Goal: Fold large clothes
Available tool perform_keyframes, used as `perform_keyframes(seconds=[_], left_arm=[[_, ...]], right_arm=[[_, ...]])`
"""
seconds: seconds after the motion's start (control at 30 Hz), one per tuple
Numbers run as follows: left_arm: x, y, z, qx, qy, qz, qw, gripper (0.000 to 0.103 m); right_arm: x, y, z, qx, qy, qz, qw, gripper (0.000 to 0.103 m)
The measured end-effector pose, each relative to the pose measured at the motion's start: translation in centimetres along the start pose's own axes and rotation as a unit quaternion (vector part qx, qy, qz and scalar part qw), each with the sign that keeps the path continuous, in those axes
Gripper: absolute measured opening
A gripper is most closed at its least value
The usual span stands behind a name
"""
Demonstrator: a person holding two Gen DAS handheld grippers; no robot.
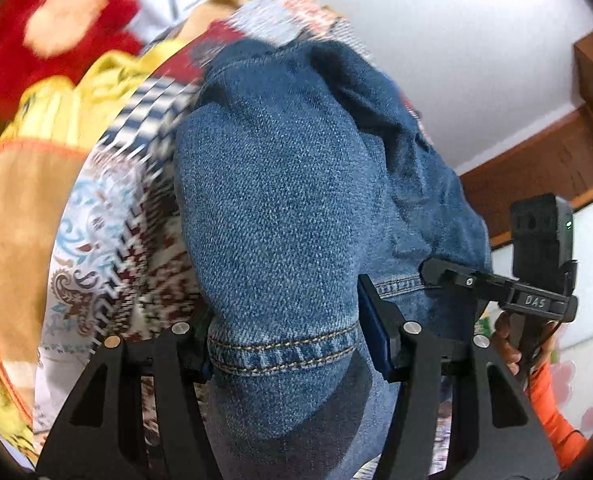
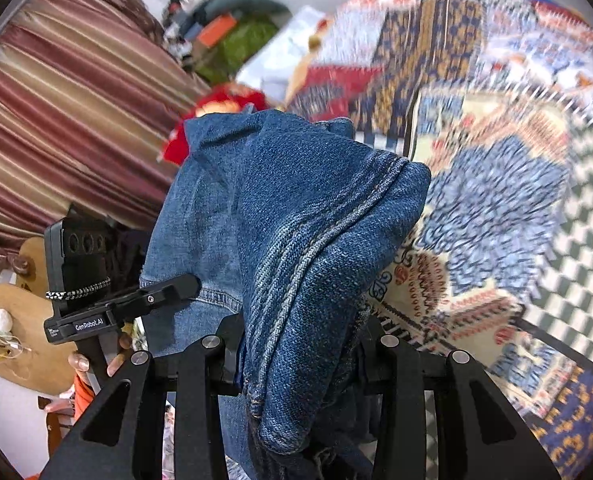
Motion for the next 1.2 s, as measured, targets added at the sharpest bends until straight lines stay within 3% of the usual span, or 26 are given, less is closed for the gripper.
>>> perform_keyframes(seconds=[0.1, 0.23, 0.33, 0.4, 0.53, 0.67, 0.73, 0.87, 1.03, 1.2], left_arm=[[-0.5, 2.1, 2.5, 0.014, -0.012, 0.015, 0.9997, 0.058], [-1.0, 4.2, 5.3, -0.002, -0.047, 0.024, 0.9986, 0.064], [-1.1, 4.2, 5.3, 0.006, -0.024, 0.016, 0.9996, 0.067], [-1.3, 3.5, 4.7, 0.034, -0.003, 0.011, 0.9994, 0.070], [-1.9, 1.5, 2.9, 0.107, 0.050, -0.004, 0.9930, 0.070], [-3.7, -0.5, 1.3, 0.165, 0.102, -0.019, 0.9809, 0.071], [-4.6, -0.7, 1.1, 0.166, 0.108, -0.021, 0.9799, 0.077], [-7.0, -0.4, 2.0, 0.182, 0.107, -0.010, 0.9774, 0.078], [-10.4, -2.1, 1.8, 0.184, 0.079, -0.013, 0.9796, 0.080], [-11.8, -5.2, 0.1, 0.212, 0.088, -0.037, 0.9726, 0.080]], right_arm=[[0.6, 3.3, -1.2, -0.012, -0.003, 0.020, 1.000, 0.036], [1.6, 6.1, -2.7, -0.030, 0.004, 0.035, 0.999, 0.041], [2.1, 7.5, -3.8, -0.053, 0.001, 0.045, 0.998, 0.056], [2.0, 7.7, -4.0, -0.069, -0.013, 0.045, 0.997, 0.062], [1.4, 6.0, -3.2, -0.096, -0.038, 0.022, 0.994, 0.062], [-0.4, 3.2, -1.7, -0.132, -0.083, 0.001, 0.988, 0.063], [-1.7, 2.0, -1.5, -0.142, -0.100, -0.004, 0.985, 0.063], [-4.7, 1.5, -1.9, -0.155, -0.118, 0.022, 0.981, 0.063], [-7.3, -0.9, -2.6, -0.164, -0.110, 0.013, 0.980, 0.064], [-9.8, -4.6, -0.6, -0.188, -0.145, -0.021, 0.971, 0.064]])
Point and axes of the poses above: each gripper's, at about its wrist camera, not at the fingertips, and y roughly the way its jaws point, z to its left, x to its top, the point moved 8 cm from there along y, roughly the way its jaws point, and after that the axes turned 4 degrees about y, right-handed, at the moved point
